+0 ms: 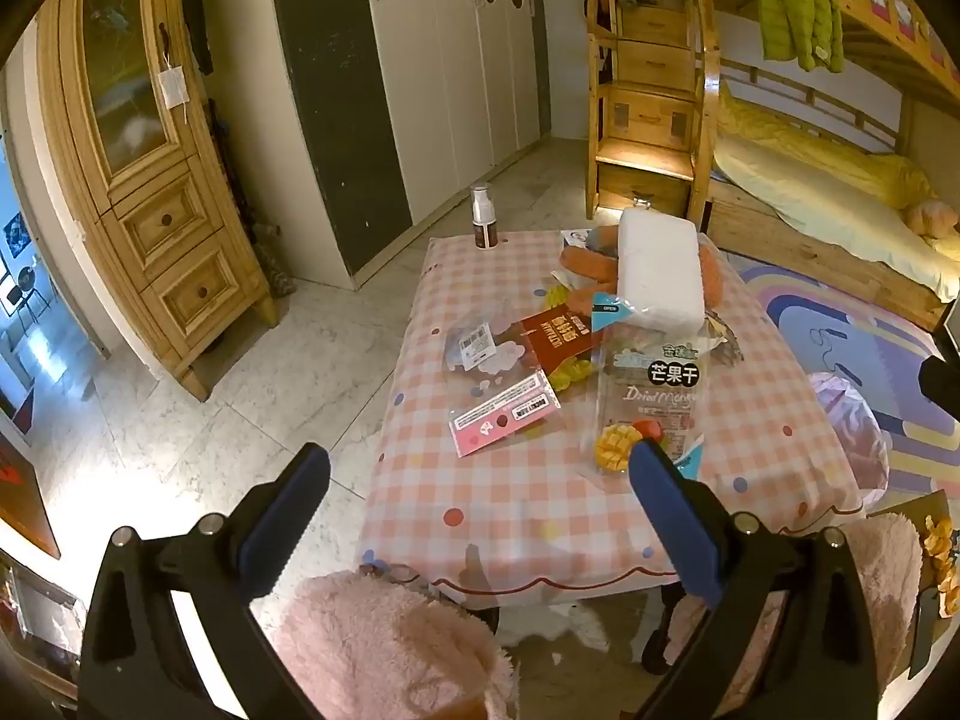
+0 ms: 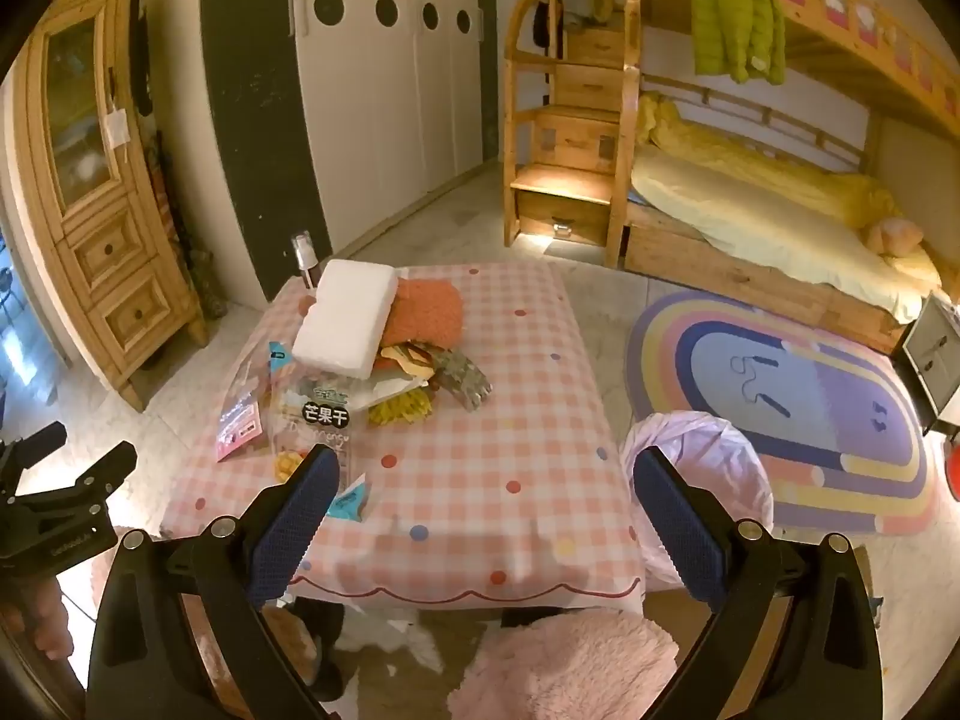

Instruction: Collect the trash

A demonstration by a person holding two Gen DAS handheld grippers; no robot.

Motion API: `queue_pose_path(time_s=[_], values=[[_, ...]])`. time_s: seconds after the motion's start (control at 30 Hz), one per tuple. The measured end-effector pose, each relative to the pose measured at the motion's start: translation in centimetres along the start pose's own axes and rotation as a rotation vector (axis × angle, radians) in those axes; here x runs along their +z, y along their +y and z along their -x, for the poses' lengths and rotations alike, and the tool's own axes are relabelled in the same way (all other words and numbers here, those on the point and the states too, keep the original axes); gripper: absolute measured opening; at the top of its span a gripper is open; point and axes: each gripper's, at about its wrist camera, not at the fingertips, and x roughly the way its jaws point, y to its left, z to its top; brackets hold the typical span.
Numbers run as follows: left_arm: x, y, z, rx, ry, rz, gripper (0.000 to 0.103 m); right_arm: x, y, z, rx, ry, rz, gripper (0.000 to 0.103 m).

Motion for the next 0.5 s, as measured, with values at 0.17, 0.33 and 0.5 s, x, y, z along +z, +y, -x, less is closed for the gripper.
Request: queue_pose_path(time_s=[0.17, 0.33, 0.5], values=[[-0.06, -0.12, 0.02, 0.006, -0.001, -0.002, 0.097, -0.04, -0.05, 0.01, -0.001, -0.001, 0.000, 0.098], [-0.07, -0.08, 0.00, 0.007, -0.001, 0.000, 0.097, -0.04, -0.04, 0.03, 0.002, 0.000, 0.000, 0.098], [-0.06, -0.12, -0.01, 0.007, -0.001, -0.004, 0.097, -0.03, -0.08, 0.02, 0.003, 0.000, -0.003, 0.098]])
